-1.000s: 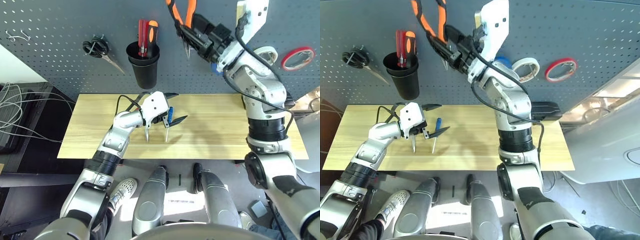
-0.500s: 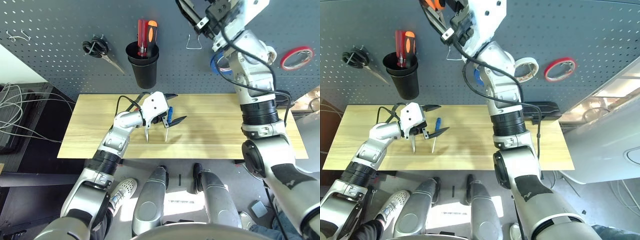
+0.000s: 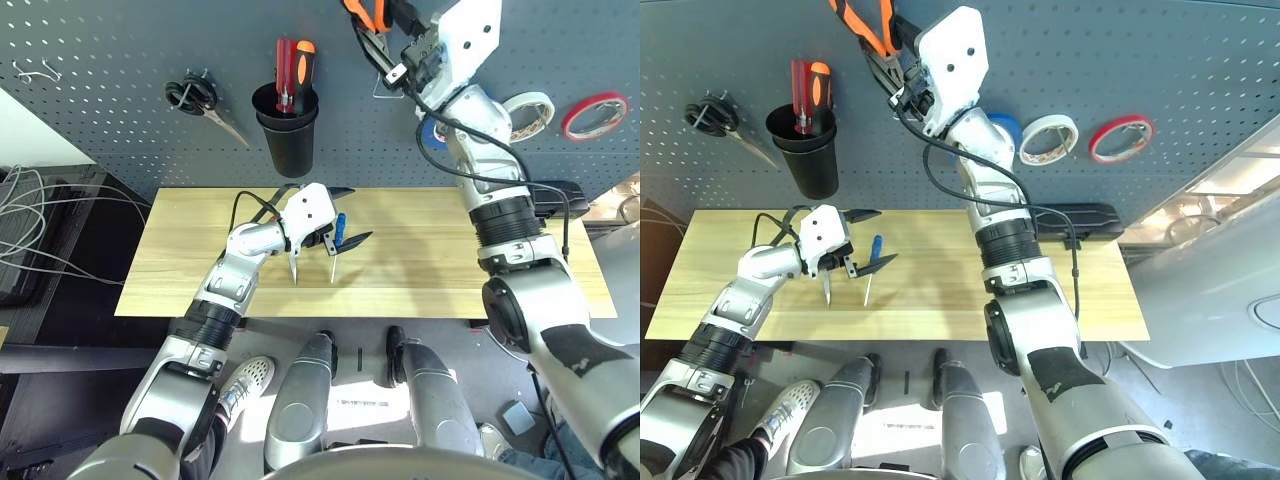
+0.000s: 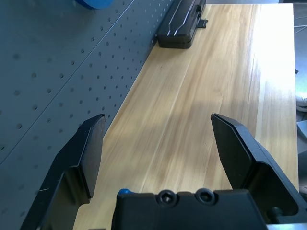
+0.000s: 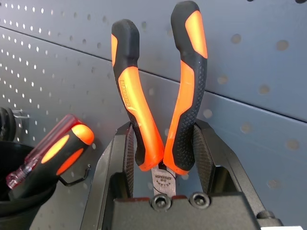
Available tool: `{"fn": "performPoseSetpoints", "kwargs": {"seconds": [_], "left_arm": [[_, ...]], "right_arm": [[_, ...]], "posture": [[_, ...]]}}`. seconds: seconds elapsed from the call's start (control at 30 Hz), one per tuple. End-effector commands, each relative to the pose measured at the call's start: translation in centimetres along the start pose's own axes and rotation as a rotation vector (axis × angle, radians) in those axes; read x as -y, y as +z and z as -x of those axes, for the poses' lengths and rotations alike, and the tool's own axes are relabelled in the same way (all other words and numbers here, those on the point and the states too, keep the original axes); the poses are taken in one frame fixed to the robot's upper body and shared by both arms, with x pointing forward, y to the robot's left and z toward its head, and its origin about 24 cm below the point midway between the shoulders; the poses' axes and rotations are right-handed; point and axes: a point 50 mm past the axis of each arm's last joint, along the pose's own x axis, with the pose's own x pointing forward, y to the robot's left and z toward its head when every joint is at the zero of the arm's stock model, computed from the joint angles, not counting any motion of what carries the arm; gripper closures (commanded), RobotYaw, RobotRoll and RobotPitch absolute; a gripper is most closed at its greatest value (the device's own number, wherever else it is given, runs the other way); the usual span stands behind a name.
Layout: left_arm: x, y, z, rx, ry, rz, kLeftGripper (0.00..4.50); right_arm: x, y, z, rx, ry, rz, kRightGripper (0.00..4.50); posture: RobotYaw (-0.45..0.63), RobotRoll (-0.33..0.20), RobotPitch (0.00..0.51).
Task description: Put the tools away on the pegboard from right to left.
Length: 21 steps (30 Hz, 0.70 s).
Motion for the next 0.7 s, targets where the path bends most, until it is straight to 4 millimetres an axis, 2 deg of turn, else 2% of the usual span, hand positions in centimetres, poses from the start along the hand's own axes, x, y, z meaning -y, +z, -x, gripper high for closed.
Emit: {"fn": "performPoseSetpoints", "kwargs": {"seconds": [0.03, 0.27, 0.7], "left_arm": [[0.3, -0.5, 0.3, -0.021, -0.005, 0.008, 0.00], [0.2, -0.5, 0.1, -0.024, -0.012, 0.001, 0.00], [0.1, -0.5, 0.1, -0.031, -0.015, -0.003, 0.00]], "right_arm": [[-0.2, 0.7, -0.3, 0.030, 0.008, 0.026, 2.60], [-0.6, 0.2, 0.3, -0.002, 0.003, 0.027, 2.60], [-1.3, -2.5, 1.7, -0.110, -0.042, -0.058, 2.60]], "posture": [[0.18, 0.000, 0.298], [0.17, 0.000, 0.308], [0.17, 0.000, 0.314]]}}
